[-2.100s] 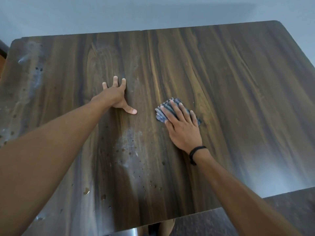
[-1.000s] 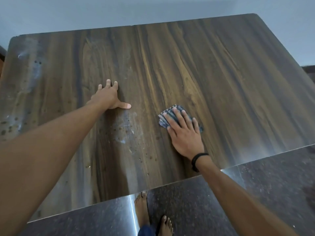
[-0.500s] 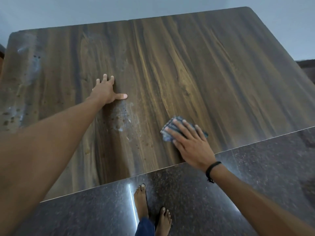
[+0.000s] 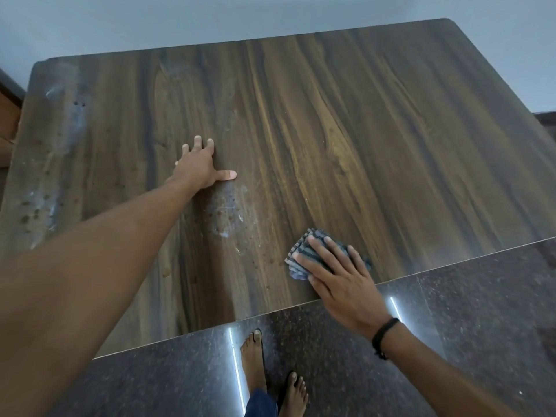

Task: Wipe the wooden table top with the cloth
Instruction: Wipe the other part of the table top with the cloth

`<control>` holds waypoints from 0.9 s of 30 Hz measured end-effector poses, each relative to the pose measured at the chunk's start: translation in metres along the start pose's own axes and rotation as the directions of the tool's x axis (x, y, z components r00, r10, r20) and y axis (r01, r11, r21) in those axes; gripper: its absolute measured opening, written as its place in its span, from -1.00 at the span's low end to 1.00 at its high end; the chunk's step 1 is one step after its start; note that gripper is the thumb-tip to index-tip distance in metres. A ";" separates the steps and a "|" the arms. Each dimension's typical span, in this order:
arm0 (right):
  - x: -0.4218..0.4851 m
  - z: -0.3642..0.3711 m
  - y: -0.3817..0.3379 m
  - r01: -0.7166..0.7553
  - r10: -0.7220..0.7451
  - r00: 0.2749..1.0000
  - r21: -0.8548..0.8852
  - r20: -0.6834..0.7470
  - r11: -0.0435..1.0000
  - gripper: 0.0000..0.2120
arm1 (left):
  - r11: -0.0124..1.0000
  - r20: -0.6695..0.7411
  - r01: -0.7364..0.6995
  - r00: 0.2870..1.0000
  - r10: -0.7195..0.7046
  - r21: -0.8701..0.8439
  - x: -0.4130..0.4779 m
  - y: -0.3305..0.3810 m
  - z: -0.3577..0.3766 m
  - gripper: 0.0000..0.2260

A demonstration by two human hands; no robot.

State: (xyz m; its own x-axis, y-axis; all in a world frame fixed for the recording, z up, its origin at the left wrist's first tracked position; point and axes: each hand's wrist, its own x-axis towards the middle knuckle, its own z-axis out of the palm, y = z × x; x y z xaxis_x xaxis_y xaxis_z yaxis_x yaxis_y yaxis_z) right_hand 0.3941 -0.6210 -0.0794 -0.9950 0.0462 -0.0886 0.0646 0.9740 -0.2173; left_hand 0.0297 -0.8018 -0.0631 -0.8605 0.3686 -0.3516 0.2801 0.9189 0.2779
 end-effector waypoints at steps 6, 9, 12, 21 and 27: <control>0.011 0.007 -0.042 -0.045 0.045 0.999 -0.001 0.018 0.999 -0.51 | 1.000 0.011 0.005 1.000 -0.005 0.012 0.000 0.002 -0.002 0.00; 0.007 0.004 -0.029 0.015 -0.014 1.000 -0.011 0.025 1.000 -0.52 | 1.000 0.007 0.010 1.000 -0.010 0.009 0.000 0.001 -0.001 0.01; 0.012 0.000 -0.031 -0.200 0.200 0.980 0.030 -0.008 0.979 -0.52 | 1.000 0.016 0.011 1.000 -0.011 0.000 0.000 0.000 -0.001 0.01; 0.025 0.000 -0.036 -0.233 0.233 0.972 0.056 -0.008 0.971 -0.52 | 1.000 -0.002 0.002 1.000 -0.002 0.005 0.001 0.001 -0.001 0.01; 0.093 -0.010 -0.030 -0.109 0.108 0.994 0.089 0.006 0.990 -0.53 | 1.000 -0.001 0.010 1.000 -0.010 0.018 0.002 0.004 -0.004 0.02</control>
State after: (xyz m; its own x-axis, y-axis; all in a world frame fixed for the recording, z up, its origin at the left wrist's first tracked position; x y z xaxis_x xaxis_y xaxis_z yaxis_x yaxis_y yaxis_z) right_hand 0.2986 -0.6432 -0.0715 -0.9816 0.1503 -0.1176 0.1788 0.9395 -0.2923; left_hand 0.0272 -0.7981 -0.0596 -0.8638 0.3595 -0.3529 0.2792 0.9248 0.2586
